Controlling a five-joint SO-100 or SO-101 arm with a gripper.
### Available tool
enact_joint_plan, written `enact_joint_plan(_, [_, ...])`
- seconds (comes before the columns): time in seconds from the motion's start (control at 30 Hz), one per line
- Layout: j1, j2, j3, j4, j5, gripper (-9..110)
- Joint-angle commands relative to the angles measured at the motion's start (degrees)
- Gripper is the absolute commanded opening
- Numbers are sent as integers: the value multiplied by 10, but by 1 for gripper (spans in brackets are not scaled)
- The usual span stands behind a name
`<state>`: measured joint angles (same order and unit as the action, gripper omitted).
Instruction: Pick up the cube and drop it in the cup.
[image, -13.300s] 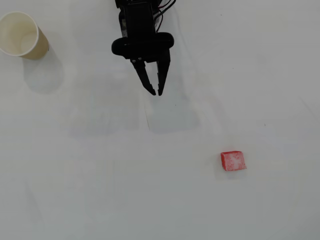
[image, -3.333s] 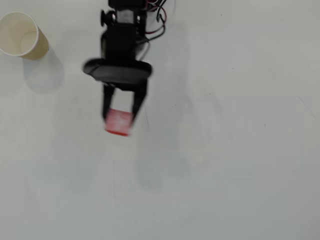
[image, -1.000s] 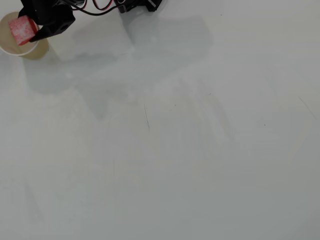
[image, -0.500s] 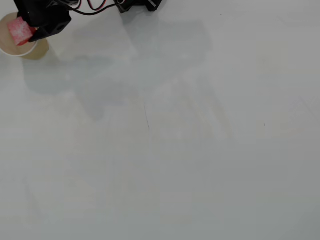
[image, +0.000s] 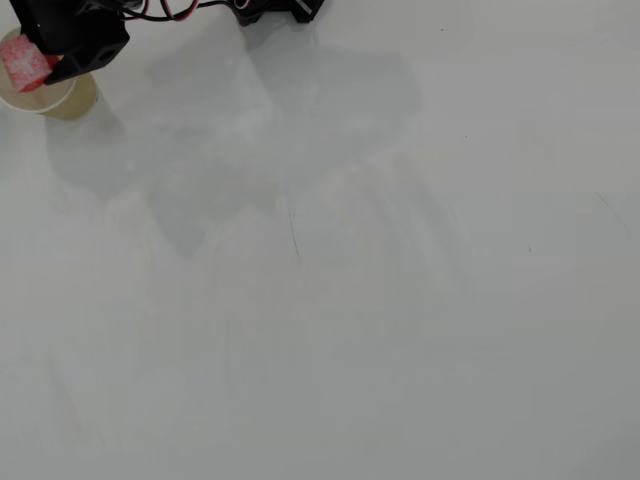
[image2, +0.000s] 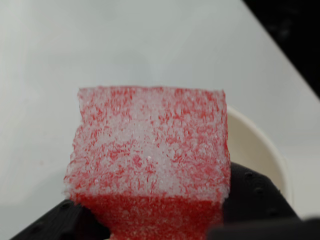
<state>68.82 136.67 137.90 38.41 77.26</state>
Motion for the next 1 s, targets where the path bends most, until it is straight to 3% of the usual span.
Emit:
enact_joint_plan(0.0, [12,-2,-131,4,11,2])
enact_joint_plan(0.97, [16,-29,-146,112,13,1])
